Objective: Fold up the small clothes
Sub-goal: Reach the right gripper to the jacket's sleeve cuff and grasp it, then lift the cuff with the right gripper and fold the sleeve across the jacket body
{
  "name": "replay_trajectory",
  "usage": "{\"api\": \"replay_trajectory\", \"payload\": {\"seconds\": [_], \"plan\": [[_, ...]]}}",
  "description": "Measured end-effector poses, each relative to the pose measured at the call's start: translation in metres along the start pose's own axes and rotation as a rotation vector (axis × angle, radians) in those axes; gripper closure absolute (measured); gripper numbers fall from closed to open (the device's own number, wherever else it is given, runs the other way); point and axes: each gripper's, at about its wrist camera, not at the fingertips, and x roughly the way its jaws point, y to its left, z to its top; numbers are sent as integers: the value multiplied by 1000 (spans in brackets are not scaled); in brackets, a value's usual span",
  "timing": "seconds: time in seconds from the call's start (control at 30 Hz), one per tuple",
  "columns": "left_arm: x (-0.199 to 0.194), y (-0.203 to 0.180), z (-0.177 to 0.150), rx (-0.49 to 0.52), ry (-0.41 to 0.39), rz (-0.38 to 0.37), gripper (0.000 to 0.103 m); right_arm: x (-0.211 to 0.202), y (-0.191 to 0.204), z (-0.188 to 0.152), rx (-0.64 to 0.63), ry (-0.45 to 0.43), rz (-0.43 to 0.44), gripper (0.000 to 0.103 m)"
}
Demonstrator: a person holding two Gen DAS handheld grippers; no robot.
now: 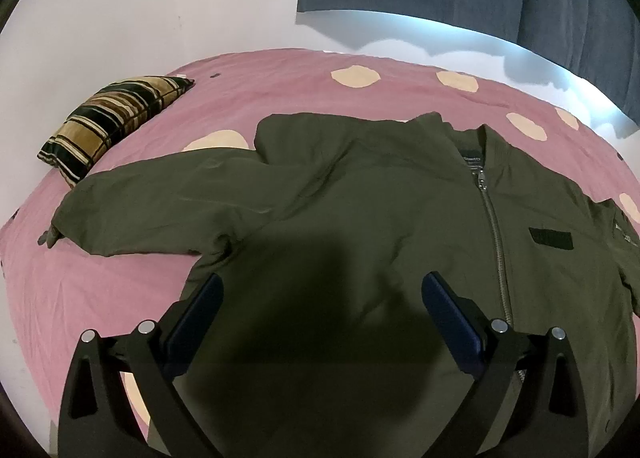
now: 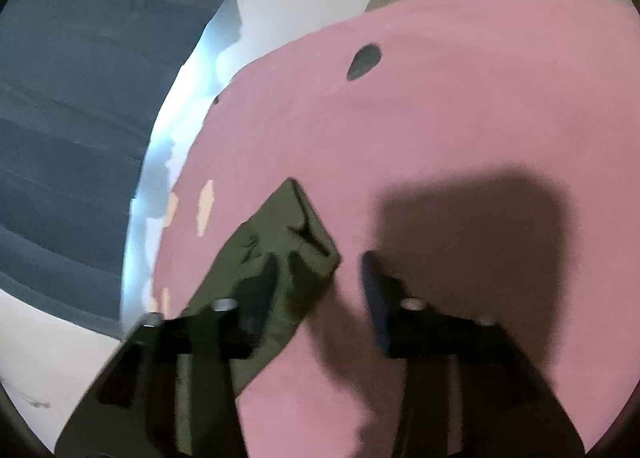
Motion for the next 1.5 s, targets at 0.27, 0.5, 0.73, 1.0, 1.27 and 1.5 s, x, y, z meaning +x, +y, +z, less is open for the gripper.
{"api": "replay_trajectory", "payload": {"seconds": [0.27,0.5,0.73,1.0,1.27,1.5], "plan": [[-1,2,1,1,5,9,4,30,13,3,-32,30,7,75],[-2,12,0,-3,-2,22,4,23,-2,-2,-28,19,3,89],[-3,29,2,-9,-18,40,4,-11,68,-16,-134,-63,63,89],[-4,44,2,-2,-21,40,4,-31,230,-94,-449,-22,270,89],[-12,77,12,-65,-47,49,4,31,354,-241,-757,190,344,89],[-16,101,20,-122,-61,67,4,85,392,-366,-931,360,342,89]]}}
